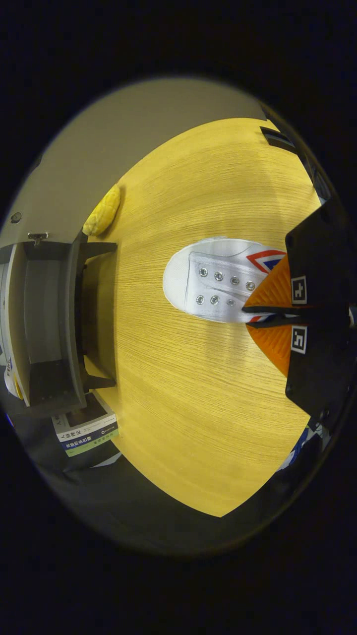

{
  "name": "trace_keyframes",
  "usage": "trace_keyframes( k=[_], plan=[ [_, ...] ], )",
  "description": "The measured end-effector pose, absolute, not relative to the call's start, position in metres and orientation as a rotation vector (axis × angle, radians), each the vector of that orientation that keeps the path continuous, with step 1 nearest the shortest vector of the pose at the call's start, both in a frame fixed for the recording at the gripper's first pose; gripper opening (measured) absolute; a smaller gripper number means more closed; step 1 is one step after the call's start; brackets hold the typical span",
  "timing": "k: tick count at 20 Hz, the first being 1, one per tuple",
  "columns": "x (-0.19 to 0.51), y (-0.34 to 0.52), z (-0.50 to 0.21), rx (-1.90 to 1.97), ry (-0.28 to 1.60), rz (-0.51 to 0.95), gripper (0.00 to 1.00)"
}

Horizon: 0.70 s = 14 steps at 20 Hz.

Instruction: Open the shoe cabinet door, grab the shoes and put them into the shoe cabinet, then close the shoe cabinet door.

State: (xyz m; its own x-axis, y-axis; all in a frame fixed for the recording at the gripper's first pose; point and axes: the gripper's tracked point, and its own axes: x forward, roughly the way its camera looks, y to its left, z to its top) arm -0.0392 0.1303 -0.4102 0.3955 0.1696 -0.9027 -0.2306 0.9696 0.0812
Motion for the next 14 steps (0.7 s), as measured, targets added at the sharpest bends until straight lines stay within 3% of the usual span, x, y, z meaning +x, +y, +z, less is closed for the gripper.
trace_keyframes(
  k=[14],
  plan=[
    [0.004, 0.137, -0.336, 0.039, 0.985, 0.289, 0.01]
  ],
)
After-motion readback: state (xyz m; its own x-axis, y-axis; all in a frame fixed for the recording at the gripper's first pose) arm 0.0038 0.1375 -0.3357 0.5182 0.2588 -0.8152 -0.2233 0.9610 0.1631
